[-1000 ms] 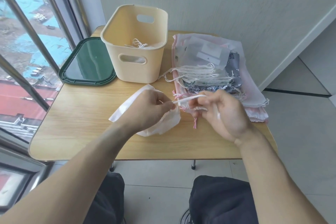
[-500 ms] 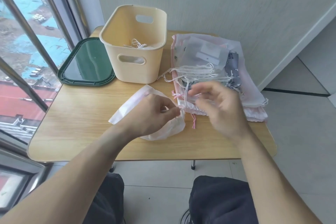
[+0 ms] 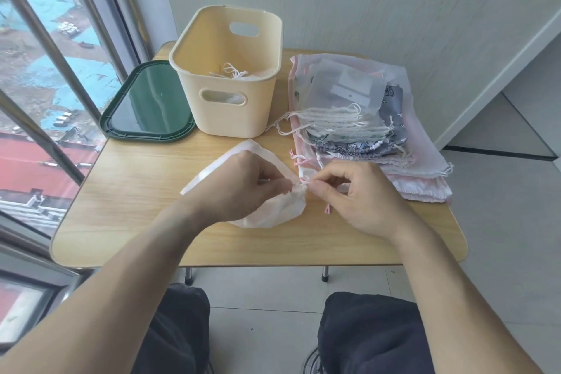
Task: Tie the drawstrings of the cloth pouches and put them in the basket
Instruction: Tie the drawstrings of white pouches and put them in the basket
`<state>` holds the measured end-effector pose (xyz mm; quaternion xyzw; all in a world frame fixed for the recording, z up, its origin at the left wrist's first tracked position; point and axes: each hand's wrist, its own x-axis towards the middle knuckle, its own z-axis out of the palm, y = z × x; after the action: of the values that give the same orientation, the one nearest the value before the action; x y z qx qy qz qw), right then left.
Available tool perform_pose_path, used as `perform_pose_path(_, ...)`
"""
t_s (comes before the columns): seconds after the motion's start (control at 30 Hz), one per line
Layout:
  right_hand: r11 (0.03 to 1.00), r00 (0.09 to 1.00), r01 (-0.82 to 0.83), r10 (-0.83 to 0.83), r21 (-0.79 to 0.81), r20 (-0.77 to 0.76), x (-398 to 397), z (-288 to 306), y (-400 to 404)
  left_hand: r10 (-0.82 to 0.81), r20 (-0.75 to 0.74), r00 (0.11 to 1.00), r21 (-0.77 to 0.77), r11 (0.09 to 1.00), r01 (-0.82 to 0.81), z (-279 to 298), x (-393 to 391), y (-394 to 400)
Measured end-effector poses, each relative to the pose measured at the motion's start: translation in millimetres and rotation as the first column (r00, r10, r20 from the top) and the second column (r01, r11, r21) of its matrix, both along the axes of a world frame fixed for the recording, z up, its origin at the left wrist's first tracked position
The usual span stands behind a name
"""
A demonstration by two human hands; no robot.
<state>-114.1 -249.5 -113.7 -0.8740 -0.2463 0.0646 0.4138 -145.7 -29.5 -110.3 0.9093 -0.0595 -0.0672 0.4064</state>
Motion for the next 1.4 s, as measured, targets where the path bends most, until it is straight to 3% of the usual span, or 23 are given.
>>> perform_pose_path(0.1,0.997,0.998,0.042,-0.044,-0.062,-0.033,4,5,-10,0.061,-0.002,0.998,0.016,0.998,-0.061,5,0,7)
perform_pose_path(0.3,0.975,0.99,0.071,-0.094,-0.212,-0.101,3,8,-10,-0.001,-0.065,0.998,0.109,0.994,0.008,1,-3,5)
perform_pose_path(0.5,0.979,0.982,0.043,-0.078,-0.199,-0.172,-1,3,0,-0.029,-0.138,0.99,0.136,0.99,0.048,-5,-2,-6)
perform_pose_path(0.77,0.993,0.991,-0.013,-0.003,-0.121,-0.136,1,1,-5,-0.071,-0.013,0.997,0.188,0.979,0.072,-5,-2,-11)
perform_pose_path(1.1,0.968,0.981,-0.073,0.026,-0.24,-0.193,-9,1,7,-0.049,0.065,0.997,0.224,0.974,0.033,-7,-7,-12)
perform_pose_path(1.27,0.987,0.964,-0.09,0.054,-0.132,-0.259,-10,5,10,0.066,0.202,0.977,0.24,0.964,-0.114,-6,-4,-14)
perform_pose_path(1.4,0.998,0.95,-0.038,0.054,0.058,-0.307,-7,6,10,0.155,0.233,0.96,0.096,0.979,-0.182,0,-2,-16)
